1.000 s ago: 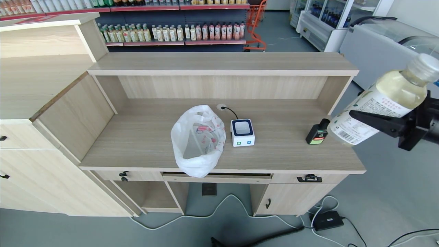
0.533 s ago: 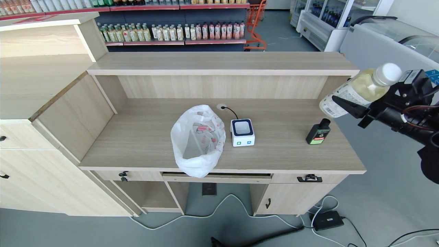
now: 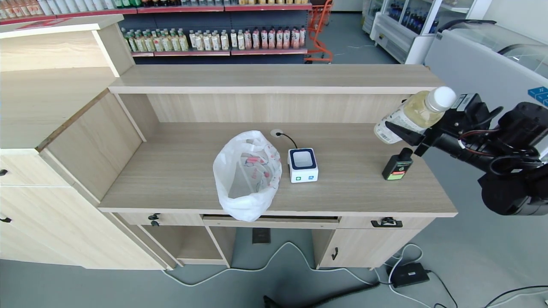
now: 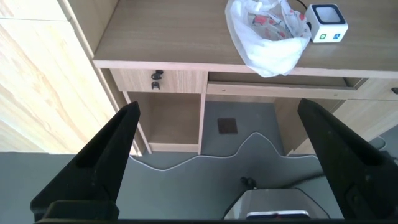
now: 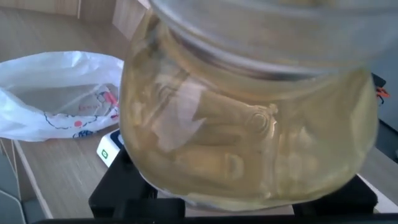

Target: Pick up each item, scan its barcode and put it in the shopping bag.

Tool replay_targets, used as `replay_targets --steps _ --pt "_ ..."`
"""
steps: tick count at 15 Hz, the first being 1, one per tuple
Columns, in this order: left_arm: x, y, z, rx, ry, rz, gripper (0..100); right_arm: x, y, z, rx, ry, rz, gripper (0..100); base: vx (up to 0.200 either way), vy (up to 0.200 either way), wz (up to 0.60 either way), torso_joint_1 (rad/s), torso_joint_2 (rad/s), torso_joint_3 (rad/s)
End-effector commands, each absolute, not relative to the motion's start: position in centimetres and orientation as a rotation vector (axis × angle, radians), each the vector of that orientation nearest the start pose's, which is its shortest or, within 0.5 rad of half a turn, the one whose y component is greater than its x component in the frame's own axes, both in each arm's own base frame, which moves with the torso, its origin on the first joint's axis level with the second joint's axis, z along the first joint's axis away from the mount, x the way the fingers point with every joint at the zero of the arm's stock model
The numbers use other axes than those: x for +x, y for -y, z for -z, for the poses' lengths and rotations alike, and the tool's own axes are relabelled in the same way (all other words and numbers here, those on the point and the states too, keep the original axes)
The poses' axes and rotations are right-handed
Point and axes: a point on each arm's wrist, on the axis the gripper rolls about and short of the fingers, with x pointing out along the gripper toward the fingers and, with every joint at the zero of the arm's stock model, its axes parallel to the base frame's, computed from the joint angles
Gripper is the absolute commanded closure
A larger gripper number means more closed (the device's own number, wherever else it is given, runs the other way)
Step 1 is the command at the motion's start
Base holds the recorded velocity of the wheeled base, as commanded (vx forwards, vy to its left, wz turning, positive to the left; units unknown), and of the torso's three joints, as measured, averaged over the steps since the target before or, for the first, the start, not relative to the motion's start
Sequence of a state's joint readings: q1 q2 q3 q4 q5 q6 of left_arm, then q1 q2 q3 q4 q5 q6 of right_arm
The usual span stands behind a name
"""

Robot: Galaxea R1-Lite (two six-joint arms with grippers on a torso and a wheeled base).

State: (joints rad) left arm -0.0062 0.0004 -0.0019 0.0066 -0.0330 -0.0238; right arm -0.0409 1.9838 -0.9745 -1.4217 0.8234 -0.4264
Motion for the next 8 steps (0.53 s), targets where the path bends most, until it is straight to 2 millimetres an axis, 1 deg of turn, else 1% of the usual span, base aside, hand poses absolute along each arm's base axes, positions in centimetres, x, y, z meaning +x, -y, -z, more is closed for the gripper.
replay_targets --steps 1,4,6,8 --pt "-2.3 0.1 -7.6 -0.025 -0.005 0.040 0 36.8 -0.5 -20.1 -0.571 0.541 -0.694 100 0.000 0.200 0.00 0.002 0.01 -0.002" --pt "-2.3 0.1 -7.5 -0.025 -0.007 0.041 0 37.7 -0.7 -20.1 -0.586 0.564 -0.692 100 0.000 0.200 0.00 -0.004 0.00 -0.001" --pt "-2.3 0.1 -7.5 -0.025 -0.007 0.041 0 38.9 -1.1 -20.1 -0.597 0.585 -0.697 100 0.000 0.200 0.00 0.017 0.01 -0.007" --pt "-2.3 0.1 -7.6 -0.022 -0.005 0.041 0 40.0 -1.3 -19.5 -0.617 0.598 -0.699 100 0.000 0.200 0.00 0.000 0.00 0.000"
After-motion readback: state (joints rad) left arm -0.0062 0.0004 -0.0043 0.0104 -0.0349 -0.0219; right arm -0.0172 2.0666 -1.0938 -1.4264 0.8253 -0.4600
